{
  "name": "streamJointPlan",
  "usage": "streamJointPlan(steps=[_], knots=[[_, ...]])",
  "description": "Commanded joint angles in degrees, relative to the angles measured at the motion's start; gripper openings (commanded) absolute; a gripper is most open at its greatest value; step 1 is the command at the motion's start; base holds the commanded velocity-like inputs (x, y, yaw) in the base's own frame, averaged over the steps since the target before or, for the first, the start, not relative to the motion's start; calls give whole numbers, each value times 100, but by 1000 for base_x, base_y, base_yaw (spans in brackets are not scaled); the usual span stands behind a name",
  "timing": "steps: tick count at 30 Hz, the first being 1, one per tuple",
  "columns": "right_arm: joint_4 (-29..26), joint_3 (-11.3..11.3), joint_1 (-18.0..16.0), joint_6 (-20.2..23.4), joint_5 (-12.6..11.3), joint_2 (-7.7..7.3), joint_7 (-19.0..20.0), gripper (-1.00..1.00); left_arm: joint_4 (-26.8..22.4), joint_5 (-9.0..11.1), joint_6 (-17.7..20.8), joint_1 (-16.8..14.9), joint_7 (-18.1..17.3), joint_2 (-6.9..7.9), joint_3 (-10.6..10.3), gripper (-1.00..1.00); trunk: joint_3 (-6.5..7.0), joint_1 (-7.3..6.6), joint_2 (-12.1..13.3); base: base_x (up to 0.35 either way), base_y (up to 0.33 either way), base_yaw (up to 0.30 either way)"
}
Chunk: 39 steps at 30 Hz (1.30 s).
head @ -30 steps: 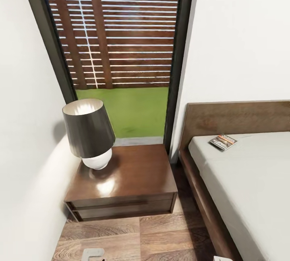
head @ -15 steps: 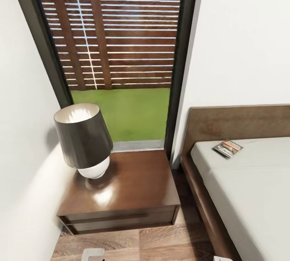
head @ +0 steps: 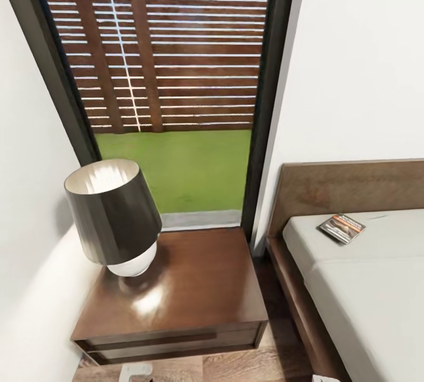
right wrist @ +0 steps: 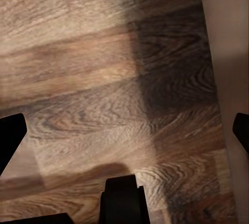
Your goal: In the bedroom, move the book from the bed onto either nightstand, and place the two sandals side by side next to the bed.
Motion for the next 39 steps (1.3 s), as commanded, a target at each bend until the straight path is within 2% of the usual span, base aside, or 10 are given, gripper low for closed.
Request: streamJointPlan(steps=[1, 15, 21, 30, 39], knots=[[17, -49, -7, -18, 55, -4, 11, 100, 2, -37, -14, -3, -18, 1, 49, 100, -5, 1, -2, 130, 0, 0], [17, -49, -7, -18, 55, -4, 11, 100, 2, -36, -14, -3, -18, 1, 49, 100, -5, 1, -2, 190, 0, -16], [17, -49, -7, -18, 55, -4, 11, 100, 2, -42, -14, -3, -18, 1, 49, 100, -5, 1, -2, 29, 0, -154], [17, -49, -7, -18, 55, -4, 11, 100, 2, -38, -14, -3, -18, 1, 49, 100, -5, 1, -2, 1, 0, -22], [17, -49, -7, -6, 55, -4, 11, 100, 2, -37, -14, -3, -18, 1, 49, 100, 157, -197, 359, 0, 0, 0]])
